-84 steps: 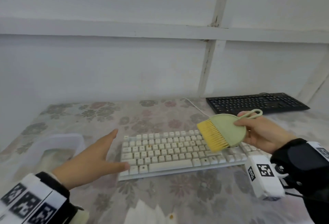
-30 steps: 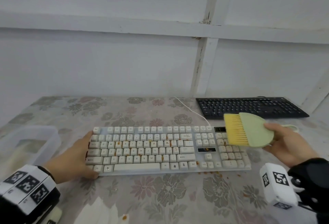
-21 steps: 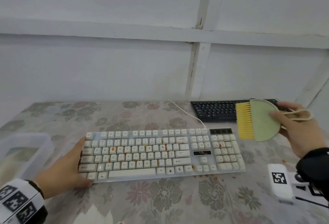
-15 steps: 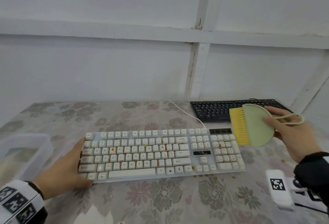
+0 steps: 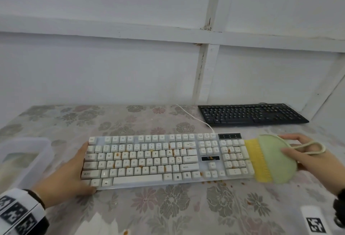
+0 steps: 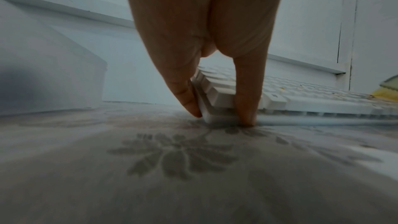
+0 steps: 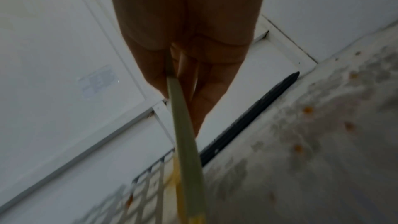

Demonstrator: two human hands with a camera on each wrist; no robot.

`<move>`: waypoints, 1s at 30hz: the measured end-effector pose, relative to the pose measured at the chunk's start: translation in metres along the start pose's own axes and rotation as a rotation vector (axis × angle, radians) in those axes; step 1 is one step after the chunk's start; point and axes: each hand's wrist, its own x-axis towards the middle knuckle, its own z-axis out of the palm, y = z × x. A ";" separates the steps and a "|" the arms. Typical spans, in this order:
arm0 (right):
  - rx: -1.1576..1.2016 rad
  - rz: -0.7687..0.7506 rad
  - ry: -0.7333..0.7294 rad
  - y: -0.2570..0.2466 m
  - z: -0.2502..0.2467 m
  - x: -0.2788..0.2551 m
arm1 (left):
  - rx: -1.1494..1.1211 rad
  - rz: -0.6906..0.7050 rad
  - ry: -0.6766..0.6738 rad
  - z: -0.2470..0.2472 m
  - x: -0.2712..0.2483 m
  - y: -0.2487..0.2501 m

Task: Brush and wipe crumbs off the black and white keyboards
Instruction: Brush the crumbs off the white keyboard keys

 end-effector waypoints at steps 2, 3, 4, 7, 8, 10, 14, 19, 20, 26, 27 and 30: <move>0.020 -0.050 0.065 -0.008 -0.003 0.009 | 0.005 -0.006 0.018 0.001 0.000 0.002; 0.042 -0.079 0.083 -0.012 -0.002 0.014 | 0.010 -0.008 0.029 0.002 -0.001 0.005; 0.050 -0.095 0.096 -0.012 -0.001 0.019 | 0.012 -0.009 0.037 0.003 -0.001 0.006; 0.081 -0.065 0.075 -0.013 0.009 0.023 | -0.002 -0.006 0.042 0.004 -0.001 0.007; 0.088 -0.050 0.070 -0.011 0.012 0.019 | -0.017 -0.007 0.044 0.004 -0.001 0.006; 0.069 -0.023 0.034 -0.003 0.016 0.009 | -0.035 -0.012 0.039 0.003 -0.001 0.004; 0.043 0.011 -0.036 0.003 0.007 -0.006 | -0.026 -0.028 0.046 0.004 0.001 0.002; 0.024 -0.038 0.058 -0.014 0.000 0.005 | -0.028 -0.037 0.069 0.006 0.001 0.003; 0.014 -0.047 0.075 -0.013 0.001 0.009 | -0.028 -0.047 0.068 0.006 0.001 0.002; 0.010 0.040 -0.037 -0.007 0.020 -0.013 | 0.014 -0.049 0.095 0.007 0.000 0.005; -0.004 0.045 -0.035 -0.005 0.016 -0.014 | 0.013 -0.052 0.106 0.008 0.000 0.007; 0.010 0.035 -0.027 -0.011 0.002 -0.012 | -0.001 -0.071 0.115 0.008 0.002 0.002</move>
